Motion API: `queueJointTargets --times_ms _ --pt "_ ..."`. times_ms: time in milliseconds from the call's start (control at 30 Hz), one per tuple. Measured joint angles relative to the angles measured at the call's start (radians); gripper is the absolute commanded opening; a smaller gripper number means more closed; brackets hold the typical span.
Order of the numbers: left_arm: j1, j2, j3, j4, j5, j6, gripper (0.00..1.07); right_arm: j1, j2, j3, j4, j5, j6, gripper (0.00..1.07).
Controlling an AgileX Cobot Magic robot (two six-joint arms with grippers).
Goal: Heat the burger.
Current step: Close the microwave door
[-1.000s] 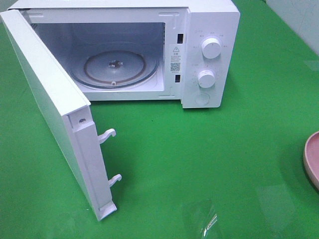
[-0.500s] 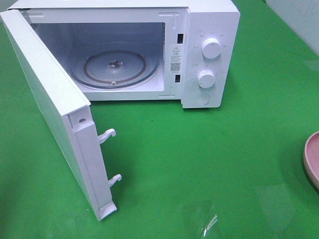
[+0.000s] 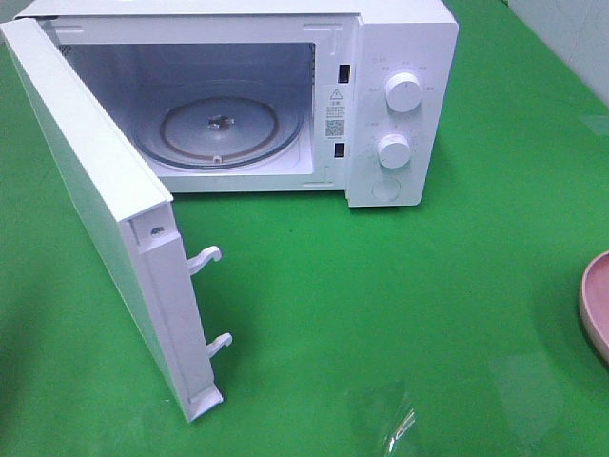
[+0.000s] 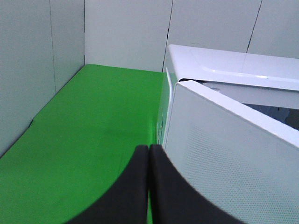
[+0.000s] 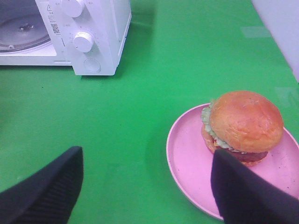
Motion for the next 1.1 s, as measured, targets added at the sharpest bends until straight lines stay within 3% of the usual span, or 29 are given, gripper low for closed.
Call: queueJointTargets --times_ms 333,400,467,500,533,733,833,1000,1100 --pt "0.0 0.257 0.013 0.059 -0.228 -0.046 0.0 0.0 0.0 0.0 0.0 0.0 0.0 0.73" --pt "0.0 0.321 0.013 0.1 -0.268 -0.077 0.0 0.0 0.0 0.0 0.0 0.0 0.0 0.73" --pt "0.0 0.424 0.013 0.202 -0.344 -0.119 0.0 0.0 0.0 0.0 0.0 0.0 0.0 0.73" --pt "0.0 0.424 0.013 0.202 -0.344 -0.119 0.0 0.0 0.0 0.0 0.0 0.0 0.0 0.73" --pt "0.0 0.484 0.013 0.27 -0.411 -0.154 0.0 0.0 0.0 0.0 0.0 0.0 0.0 0.73" --pt "0.0 0.634 -0.001 0.393 -0.557 -0.244 0.0 0.0 0.0 0.0 0.0 0.0 0.0 0.73" --pt "0.0 0.73 -0.013 0.46 -0.603 -0.257 0.0 0.0 0.0 0.0 0.0 0.0 0.0 0.73" --pt "-0.004 0.781 -0.018 0.491 -0.666 -0.269 0.0 0.0 0.0 0.0 0.0 0.0 0.0 0.73" --pt "-0.049 0.823 -0.02 0.485 -0.698 -0.272 0.0 0.0 0.0 0.0 0.0 0.0 0.0 0.73"
